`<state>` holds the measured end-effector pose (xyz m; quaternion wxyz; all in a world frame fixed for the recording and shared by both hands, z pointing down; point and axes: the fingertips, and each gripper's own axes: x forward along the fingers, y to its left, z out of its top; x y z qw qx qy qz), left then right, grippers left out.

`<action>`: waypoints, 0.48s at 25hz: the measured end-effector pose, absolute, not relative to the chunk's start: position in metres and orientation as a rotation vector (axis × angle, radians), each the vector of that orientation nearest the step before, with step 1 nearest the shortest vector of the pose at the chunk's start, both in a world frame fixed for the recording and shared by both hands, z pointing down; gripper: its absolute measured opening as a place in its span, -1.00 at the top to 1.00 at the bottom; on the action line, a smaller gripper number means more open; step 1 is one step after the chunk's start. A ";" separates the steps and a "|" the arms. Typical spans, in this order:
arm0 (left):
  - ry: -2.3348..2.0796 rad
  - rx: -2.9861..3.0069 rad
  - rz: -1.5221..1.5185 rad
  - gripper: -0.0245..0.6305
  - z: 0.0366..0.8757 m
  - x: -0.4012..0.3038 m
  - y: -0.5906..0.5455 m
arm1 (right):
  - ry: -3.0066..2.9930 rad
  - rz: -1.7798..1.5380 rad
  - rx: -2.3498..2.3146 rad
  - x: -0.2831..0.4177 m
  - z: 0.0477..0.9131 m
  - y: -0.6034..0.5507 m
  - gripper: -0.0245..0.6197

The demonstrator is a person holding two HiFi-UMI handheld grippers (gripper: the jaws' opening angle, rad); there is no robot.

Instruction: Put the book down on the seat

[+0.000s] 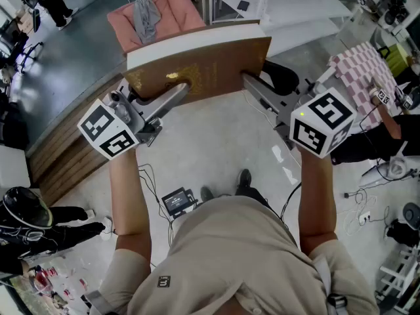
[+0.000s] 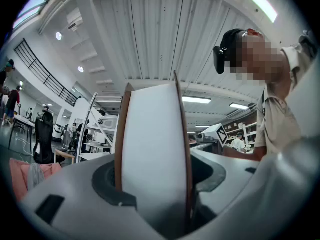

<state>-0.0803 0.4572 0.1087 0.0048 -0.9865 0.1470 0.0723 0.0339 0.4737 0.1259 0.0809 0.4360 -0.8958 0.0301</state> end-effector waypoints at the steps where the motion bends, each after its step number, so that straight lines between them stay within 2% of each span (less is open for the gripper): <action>1: 0.460 -3.090 0.227 0.10 0.108 -0.081 0.457 | -2.678 0.089 1.304 0.033 0.125 0.474 0.44; 12: 0.440 -3.083 0.224 0.10 0.112 -0.108 0.452 | -2.657 0.087 1.333 0.007 0.131 0.470 0.44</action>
